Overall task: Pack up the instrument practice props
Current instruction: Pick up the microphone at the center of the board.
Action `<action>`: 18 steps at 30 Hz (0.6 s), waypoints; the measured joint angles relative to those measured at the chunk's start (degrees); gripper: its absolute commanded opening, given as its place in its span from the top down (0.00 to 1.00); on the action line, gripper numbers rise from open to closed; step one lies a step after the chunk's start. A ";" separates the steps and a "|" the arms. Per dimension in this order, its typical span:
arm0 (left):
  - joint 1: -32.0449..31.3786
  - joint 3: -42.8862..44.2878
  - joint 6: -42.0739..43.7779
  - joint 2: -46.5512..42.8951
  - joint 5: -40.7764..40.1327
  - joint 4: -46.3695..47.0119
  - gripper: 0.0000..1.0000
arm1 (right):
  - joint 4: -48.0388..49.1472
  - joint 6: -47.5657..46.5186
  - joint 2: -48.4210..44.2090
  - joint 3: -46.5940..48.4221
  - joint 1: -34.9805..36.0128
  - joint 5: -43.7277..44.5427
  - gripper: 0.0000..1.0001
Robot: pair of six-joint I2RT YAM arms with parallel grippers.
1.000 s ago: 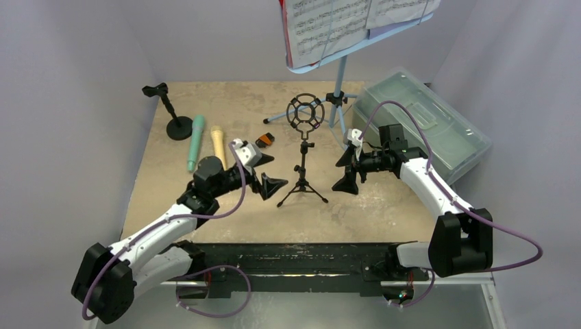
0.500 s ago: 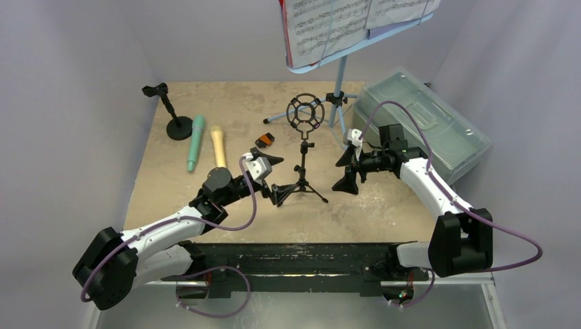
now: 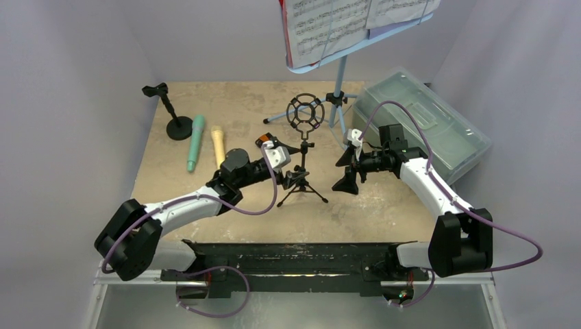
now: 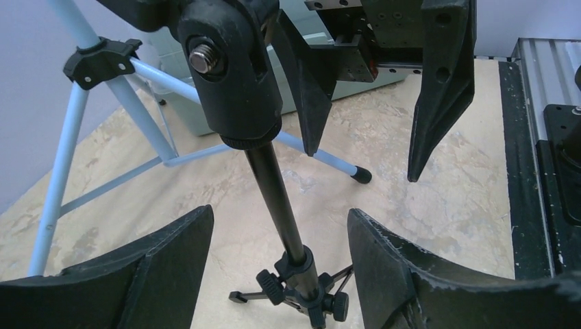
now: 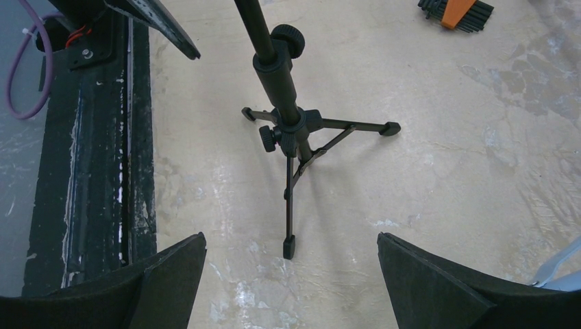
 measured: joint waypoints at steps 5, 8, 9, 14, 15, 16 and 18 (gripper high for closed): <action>0.00 1.53 -0.11 3.63 1.86 1.11 0.48 | -0.04 -0.09 0.00 0.00 0.00 -0.04 0.01; 0.00 2.21 -0.57 4.81 2.43 1.18 0.63 | -0.22 -0.22 0.00 0.00 0.00 -0.04 0.01; 0.00 2.54 -0.98 5.25 2.69 1.31 0.69 | -0.33 -0.35 0.00 0.00 0.00 -0.07 0.01; 0.00 3.52 -2.67 6.03 3.39 2.27 1.00 | -0.61 -0.68 0.00 0.00 0.00 -0.15 0.01; 0.00 3.52 -3.87 6.10 3.65 2.43 1.00 | -0.70 -0.72 0.00 0.00 0.00 -0.15 0.01; -0.15 3.63 -4.24 6.10 3.76 2.73 1.00 | -0.79 -0.79 0.00 0.00 0.00 -0.15 0.01; -0.37 3.67 -5.05 6.10 2.95 2.78 1.00 | -0.90 -0.87 0.00 0.00 0.00 -0.17 0.01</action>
